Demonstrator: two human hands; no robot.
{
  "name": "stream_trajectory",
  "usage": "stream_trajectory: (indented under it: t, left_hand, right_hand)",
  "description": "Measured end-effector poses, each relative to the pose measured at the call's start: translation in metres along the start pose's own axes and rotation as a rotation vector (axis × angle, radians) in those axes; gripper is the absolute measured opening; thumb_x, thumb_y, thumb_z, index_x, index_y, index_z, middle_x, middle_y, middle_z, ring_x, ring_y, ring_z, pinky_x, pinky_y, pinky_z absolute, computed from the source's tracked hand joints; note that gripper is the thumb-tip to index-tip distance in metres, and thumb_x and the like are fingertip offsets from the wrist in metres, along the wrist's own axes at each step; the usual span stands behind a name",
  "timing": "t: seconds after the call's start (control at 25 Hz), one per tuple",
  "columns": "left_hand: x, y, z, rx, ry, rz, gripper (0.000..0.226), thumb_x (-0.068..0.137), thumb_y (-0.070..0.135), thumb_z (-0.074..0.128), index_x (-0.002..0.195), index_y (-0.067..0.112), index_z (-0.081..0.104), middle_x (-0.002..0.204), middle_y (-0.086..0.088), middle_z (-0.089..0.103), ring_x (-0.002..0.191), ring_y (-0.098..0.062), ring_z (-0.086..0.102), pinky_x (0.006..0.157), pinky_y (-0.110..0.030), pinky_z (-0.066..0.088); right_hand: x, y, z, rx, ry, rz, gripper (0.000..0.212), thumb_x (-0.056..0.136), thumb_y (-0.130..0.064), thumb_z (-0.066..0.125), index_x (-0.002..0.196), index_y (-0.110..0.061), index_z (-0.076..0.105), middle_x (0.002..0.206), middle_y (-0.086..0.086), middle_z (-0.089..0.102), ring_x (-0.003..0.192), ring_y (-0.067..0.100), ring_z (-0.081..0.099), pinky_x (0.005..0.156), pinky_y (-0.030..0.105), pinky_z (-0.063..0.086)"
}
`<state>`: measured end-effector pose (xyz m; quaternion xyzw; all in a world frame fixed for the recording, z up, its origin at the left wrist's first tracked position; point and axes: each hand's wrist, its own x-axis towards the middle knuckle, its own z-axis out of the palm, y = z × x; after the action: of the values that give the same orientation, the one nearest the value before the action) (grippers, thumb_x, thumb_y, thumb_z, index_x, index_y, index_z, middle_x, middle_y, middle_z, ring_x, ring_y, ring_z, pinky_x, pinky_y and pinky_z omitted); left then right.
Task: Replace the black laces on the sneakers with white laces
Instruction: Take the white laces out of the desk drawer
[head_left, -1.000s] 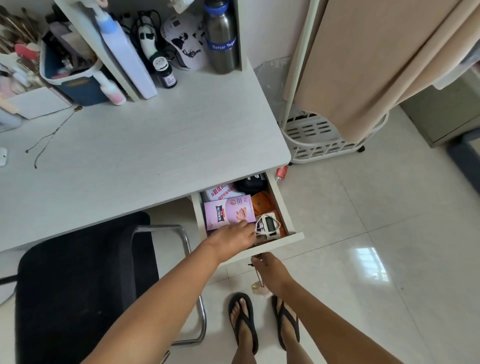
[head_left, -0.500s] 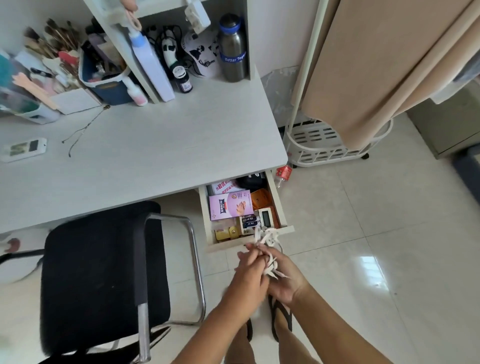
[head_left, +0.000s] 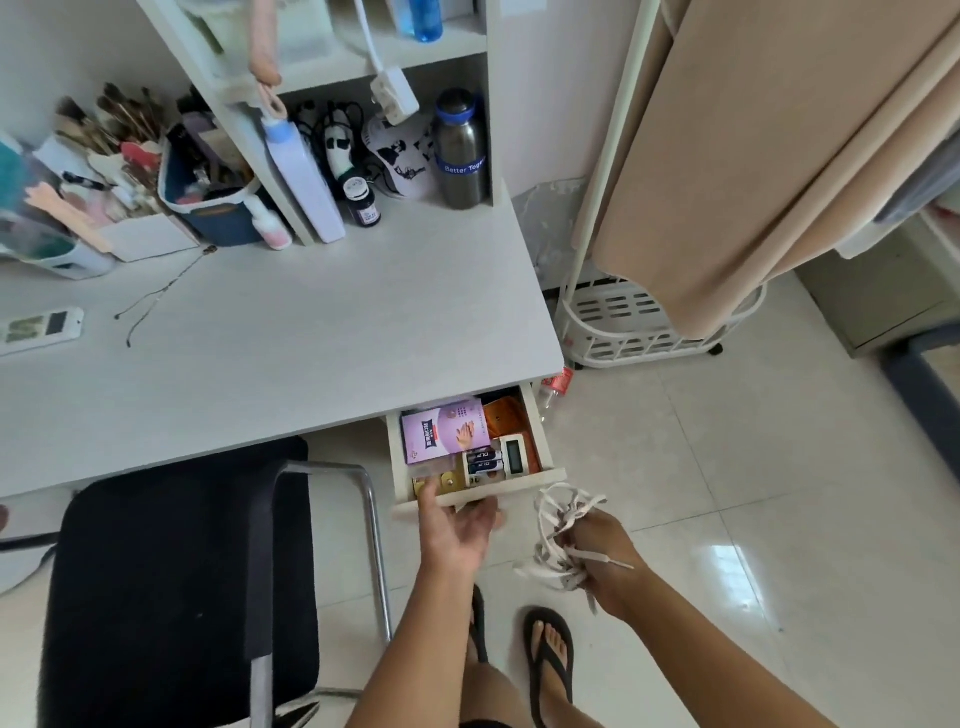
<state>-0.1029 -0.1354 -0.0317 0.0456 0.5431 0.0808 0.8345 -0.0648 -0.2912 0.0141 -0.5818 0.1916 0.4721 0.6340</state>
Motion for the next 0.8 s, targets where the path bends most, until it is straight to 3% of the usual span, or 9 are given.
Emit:
stream_trajectory:
  t: [0.12, 0.28, 0.44, 0.52, 0.6, 0.64, 0.72, 0.8]
  left_hand:
    - [0.023, 0.023, 0.023, 0.050, -0.032, 0.042, 0.060, 0.082, 0.054, 0.060, 0.112, 0.002, 0.051, 0.106, -0.021, 0.057, 0.093, -0.031, 0.059, 0.083, -0.041, 0.053]
    - [0.060, 0.064, 0.053, 0.018, -0.099, -0.013, 0.071, 0.079, 0.059, 0.060, 0.121, 0.005, 0.042, 0.123, -0.022, 0.050, 0.112, -0.034, 0.054, 0.099, -0.045, 0.044]
    - [0.076, 0.082, 0.078, 0.054, -0.107, 0.016, 0.056, 0.079, 0.058, 0.062, 0.107, 0.010, 0.055, 0.106, -0.012, 0.060, 0.098, -0.027, 0.059, 0.088, -0.039, 0.047]
    - [0.068, 0.080, 0.080, 0.137, -0.095, -0.002, 0.051, 0.081, 0.059, 0.058, 0.102, 0.013, 0.056, 0.097, -0.007, 0.059, 0.084, -0.021, 0.058, 0.077, -0.033, 0.048]
    - [0.050, 0.077, 0.078, 0.310, -0.168, -0.092, 0.064, 0.078, 0.069, 0.051, 0.106, 0.012, 0.057, 0.095, -0.006, 0.059, 0.075, -0.018, 0.059, 0.064, -0.031, 0.050]
    - [0.038, 0.076, 0.078, 0.404, -0.247, -0.170, 0.077, 0.074, 0.075, 0.047, 0.113, 0.010, 0.058, 0.097, -0.007, 0.062, 0.074, -0.020, 0.062, 0.060, -0.031, 0.052]
    - [0.013, 0.076, 0.078, 0.611, -0.441, -0.300, 0.089, 0.068, 0.081, 0.041, 0.119, 0.011, 0.062, 0.110, -0.010, 0.066, 0.088, -0.028, 0.068, 0.072, -0.044, 0.057]
    - [-0.013, 0.079, 0.076, 0.713, -0.569, -0.390, 0.088, 0.067, 0.082, 0.038, 0.116, 0.014, 0.066, 0.121, -0.016, 0.062, 0.107, -0.036, 0.062, 0.088, -0.059, 0.049]
  right_hand:
    - [0.026, -0.010, 0.017, 0.020, 0.093, 0.098, 0.035, 0.093, -0.012, 0.040, 0.060, -0.012, 0.050, 0.044, 0.004, 0.044, 0.035, 0.015, 0.035, 0.037, 0.019, 0.024]
    - [0.061, -0.025, 0.037, 0.139, 0.146, 0.201, 0.034, 0.095, -0.020, 0.036, 0.065, -0.014, 0.051, 0.048, -0.002, 0.037, 0.033, 0.010, 0.032, 0.035, 0.016, 0.022]
    - [0.074, -0.049, 0.053, 0.206, 0.122, 0.148, 0.033, 0.096, -0.021, 0.040, 0.066, -0.014, 0.054, 0.053, 0.002, 0.046, 0.039, 0.014, 0.050, 0.039, 0.020, 0.032]
    - [0.075, -0.063, 0.061, 0.233, 0.097, 0.103, 0.029, 0.095, -0.017, 0.039, 0.067, -0.014, 0.050, 0.055, 0.002, 0.042, 0.045, 0.015, 0.041, 0.047, 0.022, 0.023]
    - [0.072, -0.077, 0.067, 0.246, 0.053, 0.070, 0.026, 0.095, -0.017, 0.041, 0.071, -0.015, 0.050, 0.063, 0.003, 0.043, 0.058, 0.018, 0.037, 0.050, 0.024, 0.017]
    - [0.070, -0.083, 0.071, 0.250, 0.013, 0.060, 0.024, 0.095, -0.017, 0.043, 0.074, -0.014, 0.054, 0.068, 0.005, 0.049, 0.063, 0.019, 0.041, 0.049, 0.024, 0.021]
    - [0.062, -0.098, 0.080, 0.219, -0.098, 0.040, 0.020, 0.094, -0.016, 0.045, 0.086, -0.011, 0.063, 0.078, 0.010, 0.061, 0.068, 0.023, 0.055, 0.053, 0.024, 0.040]
    - [0.047, -0.114, 0.091, -0.021, -0.136, -0.032, 0.017, 0.092, -0.010, 0.046, 0.091, -0.006, 0.062, 0.080, 0.012, 0.063, 0.069, 0.023, 0.061, 0.059, 0.029, 0.049]
